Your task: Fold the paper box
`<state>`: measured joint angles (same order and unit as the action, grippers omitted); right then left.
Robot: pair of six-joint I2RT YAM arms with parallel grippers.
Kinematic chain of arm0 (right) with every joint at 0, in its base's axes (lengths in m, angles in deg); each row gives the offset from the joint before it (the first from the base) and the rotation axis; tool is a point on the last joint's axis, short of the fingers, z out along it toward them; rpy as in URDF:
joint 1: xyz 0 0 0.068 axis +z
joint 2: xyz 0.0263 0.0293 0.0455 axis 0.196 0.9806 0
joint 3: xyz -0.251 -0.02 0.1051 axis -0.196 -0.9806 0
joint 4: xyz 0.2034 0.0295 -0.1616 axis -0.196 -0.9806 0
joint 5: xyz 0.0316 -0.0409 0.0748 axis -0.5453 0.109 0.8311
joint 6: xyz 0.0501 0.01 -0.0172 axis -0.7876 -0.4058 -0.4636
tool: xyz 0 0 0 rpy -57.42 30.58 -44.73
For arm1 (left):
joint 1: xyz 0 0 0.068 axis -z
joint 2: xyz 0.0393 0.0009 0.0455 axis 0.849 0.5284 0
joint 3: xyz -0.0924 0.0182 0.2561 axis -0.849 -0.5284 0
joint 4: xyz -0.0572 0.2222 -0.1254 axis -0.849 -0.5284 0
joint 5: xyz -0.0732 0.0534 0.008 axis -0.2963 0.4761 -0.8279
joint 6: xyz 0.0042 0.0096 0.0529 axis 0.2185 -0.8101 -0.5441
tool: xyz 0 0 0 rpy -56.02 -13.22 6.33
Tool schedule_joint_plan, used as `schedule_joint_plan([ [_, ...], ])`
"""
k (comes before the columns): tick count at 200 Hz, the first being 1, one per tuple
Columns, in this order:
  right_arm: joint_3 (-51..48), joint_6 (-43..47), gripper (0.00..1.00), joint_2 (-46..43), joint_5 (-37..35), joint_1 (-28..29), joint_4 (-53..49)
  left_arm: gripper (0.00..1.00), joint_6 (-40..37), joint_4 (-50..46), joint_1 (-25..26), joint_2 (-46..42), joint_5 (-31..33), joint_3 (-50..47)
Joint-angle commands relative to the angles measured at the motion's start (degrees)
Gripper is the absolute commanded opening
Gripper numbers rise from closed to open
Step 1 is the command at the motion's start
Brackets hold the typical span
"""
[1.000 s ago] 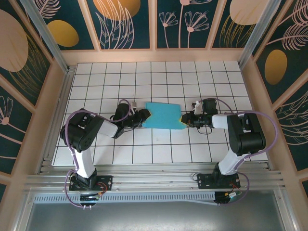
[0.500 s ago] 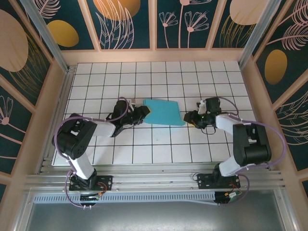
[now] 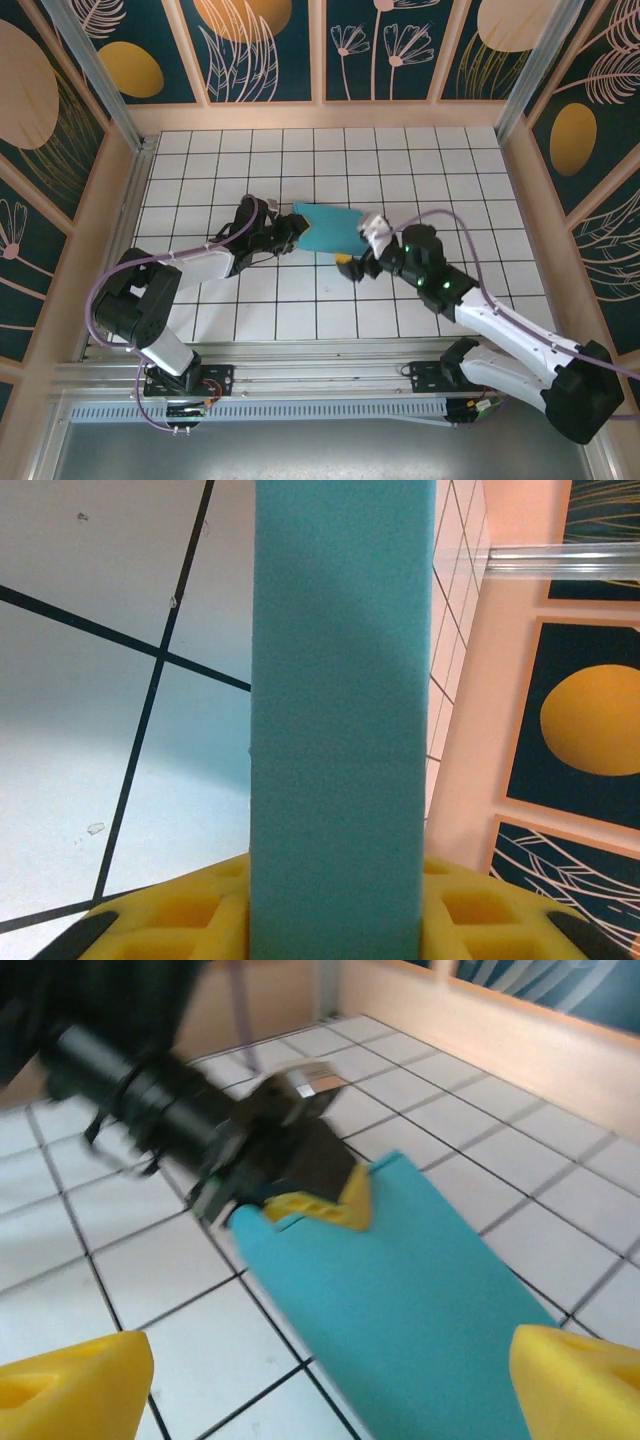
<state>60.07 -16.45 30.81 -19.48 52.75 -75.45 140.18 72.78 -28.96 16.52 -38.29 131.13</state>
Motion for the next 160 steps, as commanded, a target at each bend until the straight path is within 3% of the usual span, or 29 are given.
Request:
schedule_joint_plan([
  [1,-4.92,20.50,0.99,1.22,-4.25,3.24,11.93,0.33,7.37,-4.79,-0.23,-1.48,0.03,0.97],
  [91,-0.69,37.68,0.94,25.82,-19.06,4.45,21.44,0.34,12.35,-4.95,-0.23,-1.81,0.08,2.59],
  [160,0.50,41.51,0.68,36.02,-27.46,4.49,33.14,0.37,15.19,-3.70,-0.34,-2.14,-0.88,2.09],
])
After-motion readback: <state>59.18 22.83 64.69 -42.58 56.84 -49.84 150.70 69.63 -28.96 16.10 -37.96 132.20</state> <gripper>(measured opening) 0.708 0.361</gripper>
